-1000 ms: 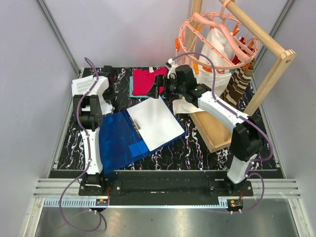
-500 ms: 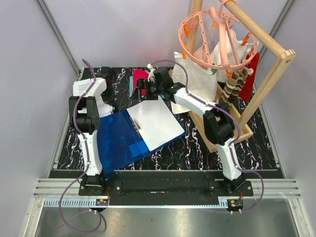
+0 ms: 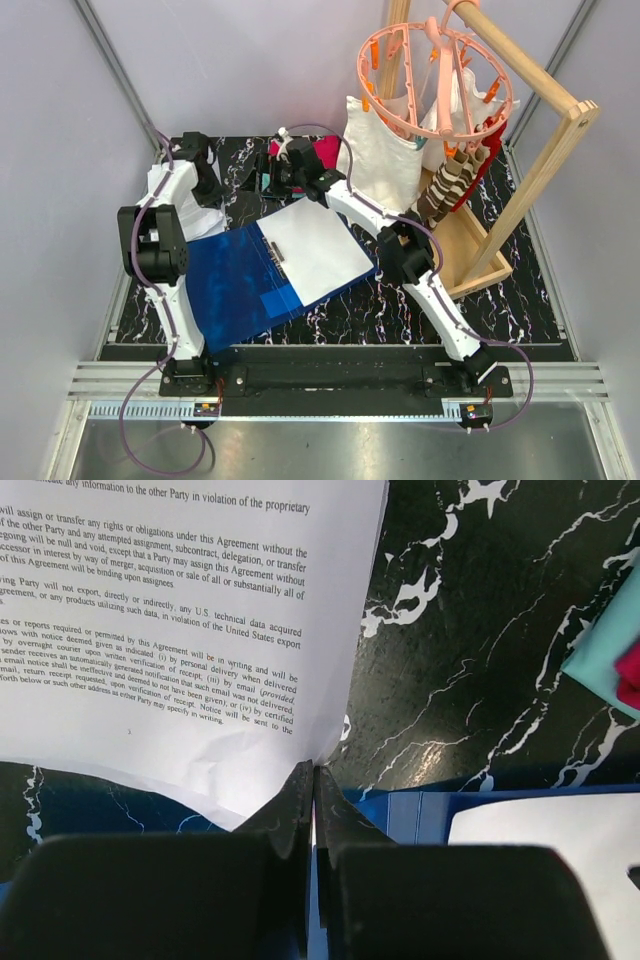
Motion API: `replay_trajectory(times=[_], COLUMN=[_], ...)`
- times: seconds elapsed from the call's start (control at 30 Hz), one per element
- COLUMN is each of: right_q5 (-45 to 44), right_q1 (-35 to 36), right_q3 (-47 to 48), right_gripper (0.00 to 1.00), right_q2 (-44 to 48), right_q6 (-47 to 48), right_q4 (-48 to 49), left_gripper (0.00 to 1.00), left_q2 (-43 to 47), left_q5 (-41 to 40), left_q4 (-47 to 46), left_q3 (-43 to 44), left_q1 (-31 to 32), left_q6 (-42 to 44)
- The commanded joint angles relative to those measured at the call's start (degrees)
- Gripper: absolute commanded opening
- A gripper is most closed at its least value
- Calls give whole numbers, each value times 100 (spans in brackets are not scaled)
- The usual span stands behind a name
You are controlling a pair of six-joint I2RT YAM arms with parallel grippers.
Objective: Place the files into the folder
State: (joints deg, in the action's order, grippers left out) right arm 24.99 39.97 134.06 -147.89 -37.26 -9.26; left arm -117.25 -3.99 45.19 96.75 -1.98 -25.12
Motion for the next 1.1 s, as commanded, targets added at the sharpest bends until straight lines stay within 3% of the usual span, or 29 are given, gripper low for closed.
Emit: replay_trajectory(times=[0.0,0.3,0.43,0.57,0.7,0.83,0.9,1.07], right_q5=[84,-12,6,172,322,357,340,366], right_q1=[81,143,222,275,284,310,319,319], right_q3=[944,1622,1738,1528,930,1025,1236,1342], right_gripper=[100,95,70,58,59,74,76,69], right_q2=[-519,-1328,-1532,-1515,-1313,-1400,-1558,-1716], right_q6=[-580,-1592,-1785,-1706,-1592,-1522,-1530,-1715], right_q4=[345,1294,1382,1497,1848,1954,1902,2076], left_gripper=[1,0,2,4,7,5,4,0], left_q2=[519,958,1134,1178,1134,1195,1266,1328], left_q5=[653,1330,1497,1638,1805,1981,1928,1972], left_q4=[-422,-757,-898,-1012,-1082,-1170,-1197,-1197], left_q3=[-217,-674,-868,-1009,-1027,-1167,-1255,-1334], left_q1=[-101,-198,-215,-285,-321,-330,-338,-374], left_q6=[95,157,218,157,139,104,139,139])
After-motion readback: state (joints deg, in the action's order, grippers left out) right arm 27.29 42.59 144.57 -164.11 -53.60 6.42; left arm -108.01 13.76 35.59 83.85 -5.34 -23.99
